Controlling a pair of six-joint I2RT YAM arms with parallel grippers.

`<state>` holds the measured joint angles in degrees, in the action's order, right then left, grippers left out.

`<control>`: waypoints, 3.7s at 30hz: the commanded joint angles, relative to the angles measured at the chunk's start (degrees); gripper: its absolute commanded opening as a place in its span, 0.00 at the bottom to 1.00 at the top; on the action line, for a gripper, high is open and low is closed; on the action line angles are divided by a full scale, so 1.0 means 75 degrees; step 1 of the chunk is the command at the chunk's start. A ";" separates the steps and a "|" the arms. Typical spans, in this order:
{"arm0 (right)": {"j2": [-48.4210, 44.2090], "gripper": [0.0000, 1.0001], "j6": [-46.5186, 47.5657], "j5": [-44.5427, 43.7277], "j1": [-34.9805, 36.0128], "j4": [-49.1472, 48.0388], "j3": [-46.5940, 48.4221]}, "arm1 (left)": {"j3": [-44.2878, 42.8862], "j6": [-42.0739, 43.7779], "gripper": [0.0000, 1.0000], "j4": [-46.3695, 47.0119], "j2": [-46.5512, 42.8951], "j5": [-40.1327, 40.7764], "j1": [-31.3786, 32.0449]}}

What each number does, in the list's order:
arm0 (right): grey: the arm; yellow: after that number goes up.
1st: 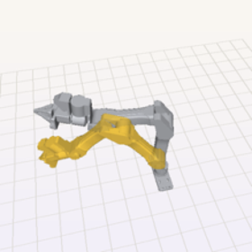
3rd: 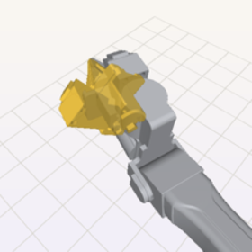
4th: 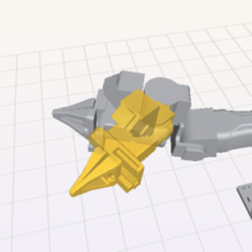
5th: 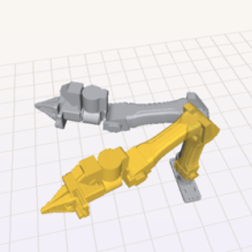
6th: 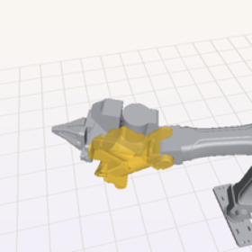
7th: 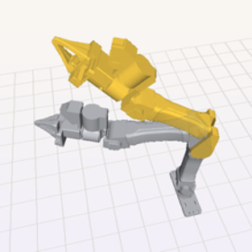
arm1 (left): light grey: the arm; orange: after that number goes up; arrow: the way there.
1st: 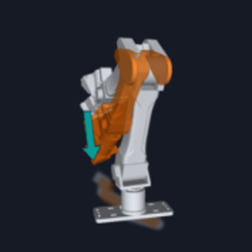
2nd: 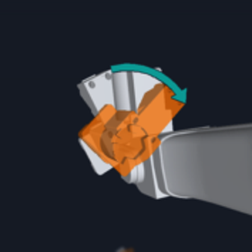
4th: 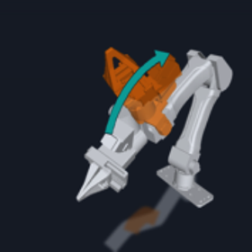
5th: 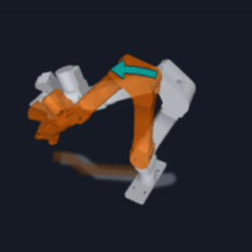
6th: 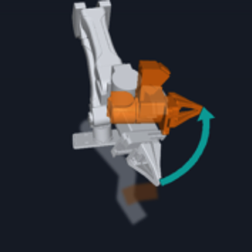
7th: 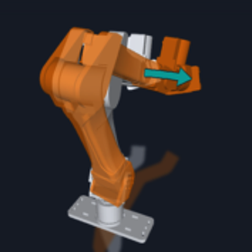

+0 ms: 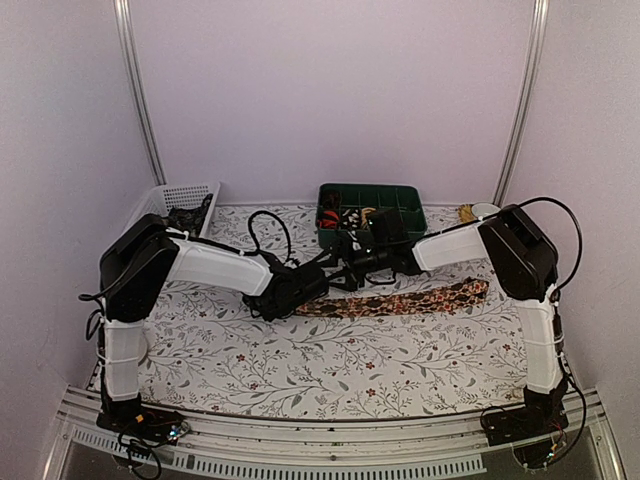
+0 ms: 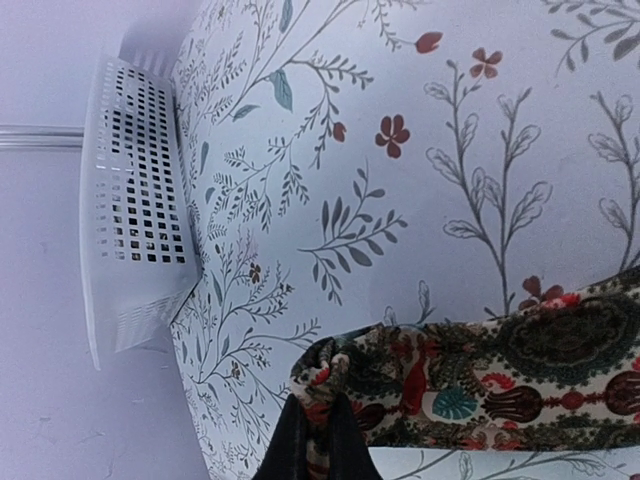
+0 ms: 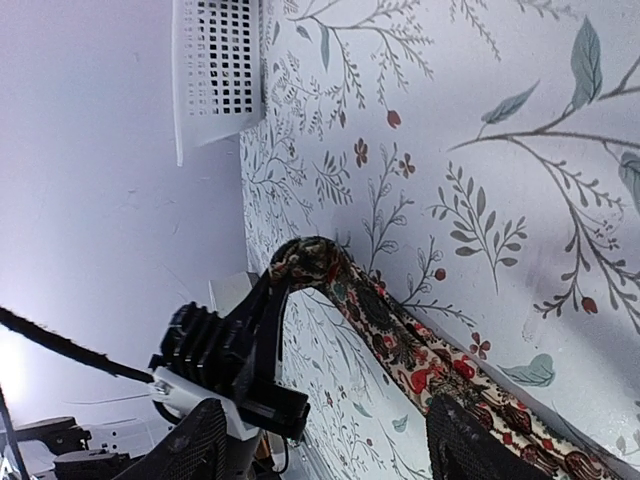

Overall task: Roll the ties
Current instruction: Roll the tie at the center of the board.

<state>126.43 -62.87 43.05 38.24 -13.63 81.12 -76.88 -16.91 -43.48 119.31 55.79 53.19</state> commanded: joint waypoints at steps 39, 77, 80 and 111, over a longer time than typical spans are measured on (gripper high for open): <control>-0.1769 0.68 0.1345 -0.1095 -0.0045 0.1877 0.0333 | -0.0302 0.0145 0.04 0.1046 0.0455 -0.2035 0.0096; -0.1629 0.68 0.1315 -0.1110 -0.0036 0.1817 0.0377 | 0.0131 0.0219 0.28 0.1746 -0.1116 -0.2544 -0.0212; -0.1584 0.68 0.1317 -0.1111 -0.0033 0.1827 0.0404 | 0.0188 0.0271 0.32 0.1888 -0.1396 -0.2659 -0.0220; 0.1802 0.64 0.0423 -0.1049 0.1080 0.1669 0.2695 | 0.4851 -0.2678 0.64 0.7468 -0.3815 -1.0351 -0.4191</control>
<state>134.69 -58.08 34.68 46.48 -0.19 100.49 -42.13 -34.15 4.86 88.38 -13.93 23.00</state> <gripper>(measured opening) 0.642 0.641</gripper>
